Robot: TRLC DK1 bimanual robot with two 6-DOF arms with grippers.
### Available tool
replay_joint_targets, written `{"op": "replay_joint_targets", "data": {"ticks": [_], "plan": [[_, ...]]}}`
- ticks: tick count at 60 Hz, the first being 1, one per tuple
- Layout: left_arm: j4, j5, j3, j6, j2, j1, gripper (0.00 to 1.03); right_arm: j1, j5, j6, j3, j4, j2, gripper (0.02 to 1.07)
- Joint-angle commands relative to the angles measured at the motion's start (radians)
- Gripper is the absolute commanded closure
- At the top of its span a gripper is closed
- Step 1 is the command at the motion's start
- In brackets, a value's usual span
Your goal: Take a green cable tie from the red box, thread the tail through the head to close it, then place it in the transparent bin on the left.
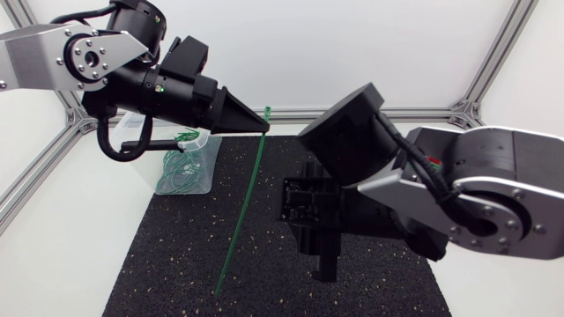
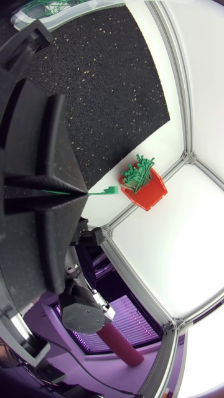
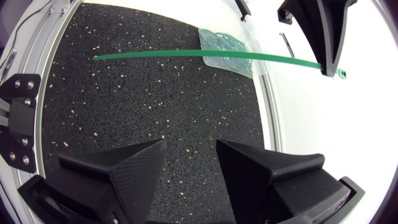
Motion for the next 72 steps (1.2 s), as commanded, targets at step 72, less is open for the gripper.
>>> {"op": "replay_joint_targets", "data": {"ticks": [72], "plan": [[-0.449,0.188,0.523,-0.020,0.426,0.058,1.00,0.237,0.173,-0.633,-0.234,0.653,0.079,0.45]]}}
